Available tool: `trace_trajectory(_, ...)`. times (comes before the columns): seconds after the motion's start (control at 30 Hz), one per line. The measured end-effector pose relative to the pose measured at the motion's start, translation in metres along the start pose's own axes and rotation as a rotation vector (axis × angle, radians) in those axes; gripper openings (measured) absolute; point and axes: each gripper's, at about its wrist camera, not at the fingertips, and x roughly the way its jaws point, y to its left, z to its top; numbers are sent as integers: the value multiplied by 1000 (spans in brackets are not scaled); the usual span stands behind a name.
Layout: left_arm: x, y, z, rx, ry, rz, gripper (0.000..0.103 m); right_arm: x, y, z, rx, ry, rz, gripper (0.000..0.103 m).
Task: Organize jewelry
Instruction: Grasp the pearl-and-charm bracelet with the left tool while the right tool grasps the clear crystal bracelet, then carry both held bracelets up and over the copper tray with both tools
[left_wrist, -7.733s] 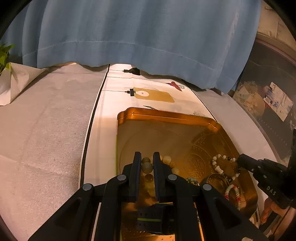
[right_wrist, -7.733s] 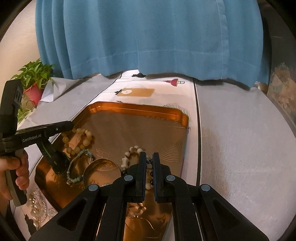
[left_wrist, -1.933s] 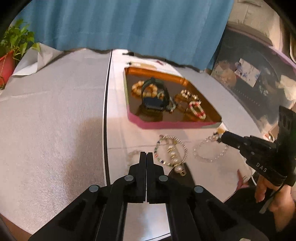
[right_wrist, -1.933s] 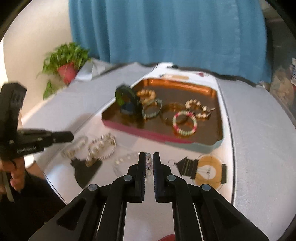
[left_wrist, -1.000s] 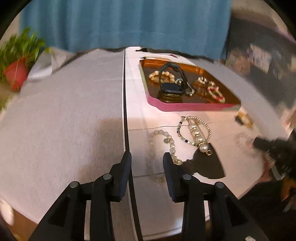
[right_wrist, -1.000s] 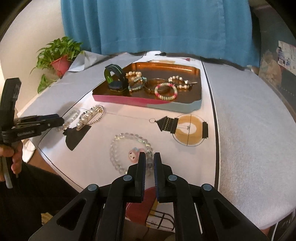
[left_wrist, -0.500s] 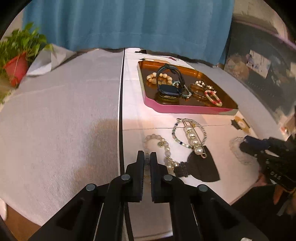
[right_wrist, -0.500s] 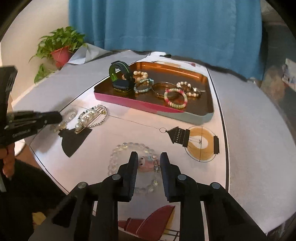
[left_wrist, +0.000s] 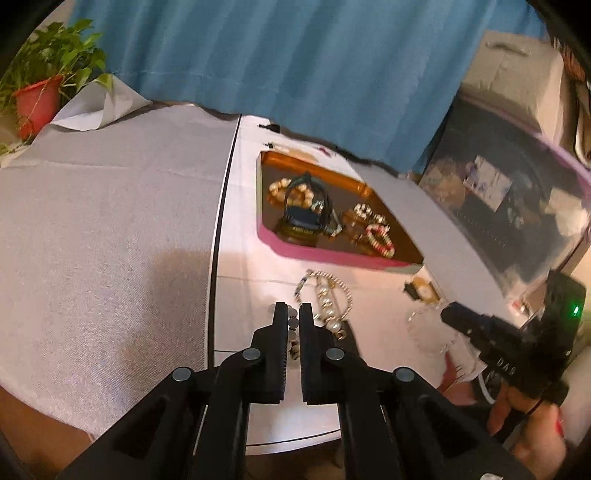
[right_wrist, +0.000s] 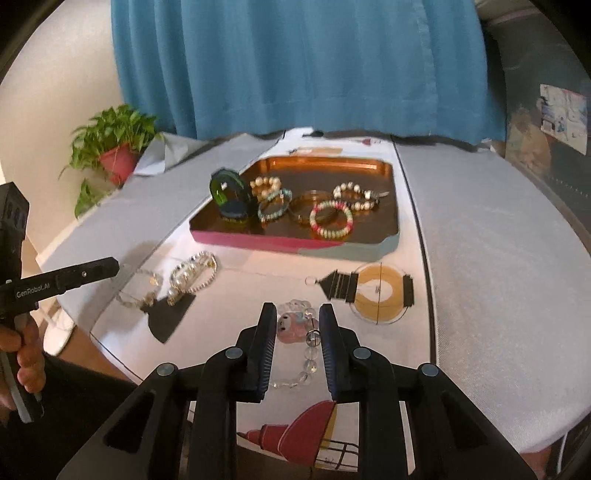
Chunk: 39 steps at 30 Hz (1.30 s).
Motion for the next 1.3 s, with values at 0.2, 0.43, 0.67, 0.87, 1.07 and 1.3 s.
trace_trajectory(0.2, -7, -18, 16, 35, -25, -36, 4, -12, 3, 8, -23, -22, 0, 24)
trace_trajectory(0.43, -26, -43, 43, 86, -96, -105, 3, -37, 6, 35, -62, -73, 7, 24)
trace_trajectory(0.67, -38, -80, 79, 175, -152, -104, 4, -60, 6, 72, -84, -146, 19, 24)
trace_trajectory(0.87, -42, -111, 105, 244, -201, -115, 4, -80, 10, 110, -126, -238, 35, 24)
trace_trajectory(1.07, -32, -132, 119, 327, -227, -127, 4, -90, 12, 141, -173, -305, 37, 24)
trace_trajectory(1.3, 0, -136, 131, 335, -228, -158, 4, -73, 3, 153, -179, -332, 50, 24)
